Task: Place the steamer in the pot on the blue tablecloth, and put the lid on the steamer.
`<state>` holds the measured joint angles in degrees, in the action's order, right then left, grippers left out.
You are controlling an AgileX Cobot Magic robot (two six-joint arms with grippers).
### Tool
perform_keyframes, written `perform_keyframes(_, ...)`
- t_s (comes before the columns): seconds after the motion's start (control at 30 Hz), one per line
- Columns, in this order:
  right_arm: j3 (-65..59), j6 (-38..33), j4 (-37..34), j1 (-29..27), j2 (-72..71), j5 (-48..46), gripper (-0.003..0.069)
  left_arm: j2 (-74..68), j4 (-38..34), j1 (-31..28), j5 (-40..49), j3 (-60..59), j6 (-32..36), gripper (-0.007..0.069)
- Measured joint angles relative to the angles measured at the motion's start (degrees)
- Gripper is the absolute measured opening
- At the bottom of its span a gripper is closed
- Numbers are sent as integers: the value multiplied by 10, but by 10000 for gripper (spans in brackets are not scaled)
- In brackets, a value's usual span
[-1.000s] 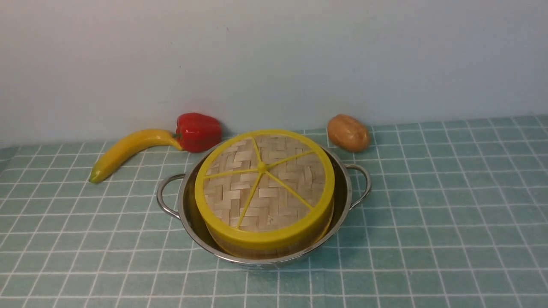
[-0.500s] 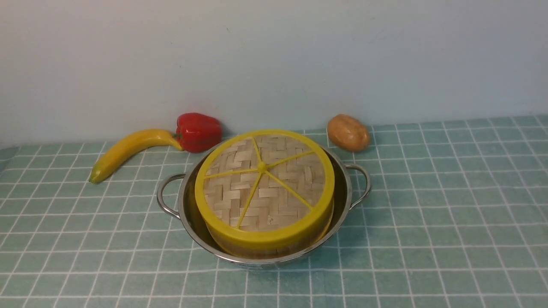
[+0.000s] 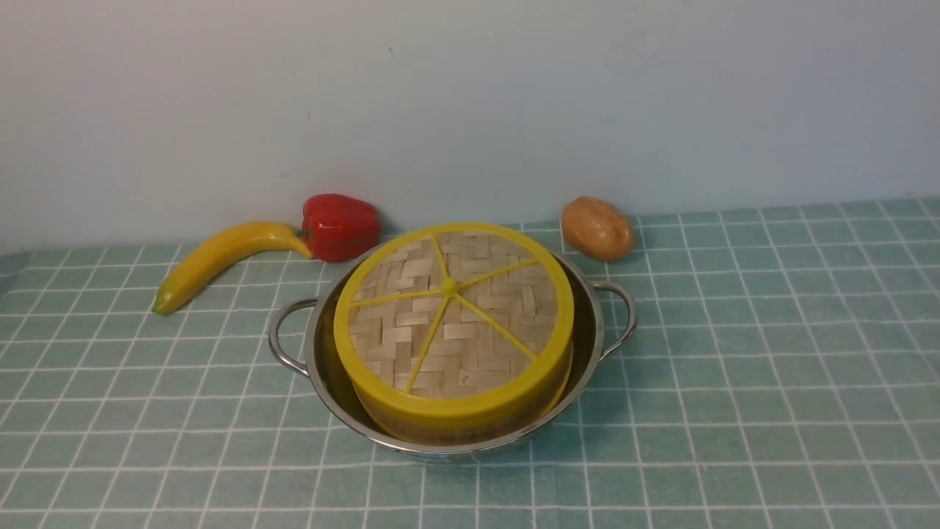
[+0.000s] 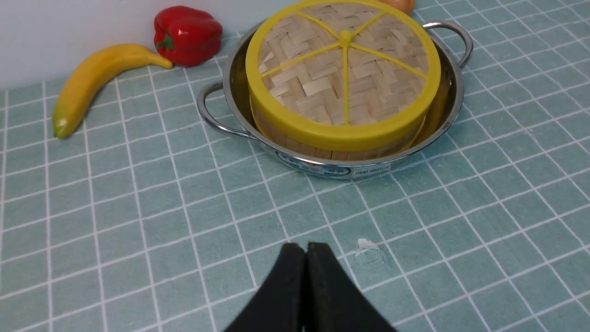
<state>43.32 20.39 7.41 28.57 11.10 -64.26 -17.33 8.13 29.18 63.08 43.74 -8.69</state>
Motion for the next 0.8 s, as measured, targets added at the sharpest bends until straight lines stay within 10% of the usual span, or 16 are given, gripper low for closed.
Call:
perform_keyframes(0.47, -3, 1, -69, 0, 0, 0, 29, 4, 27, -34, -7, 0, 6, 1)
perform_keyframes(0.8, -3, 2, -74, 0, 0, 0, 58, 104, 122, -296, -304, -111, 22, 22)
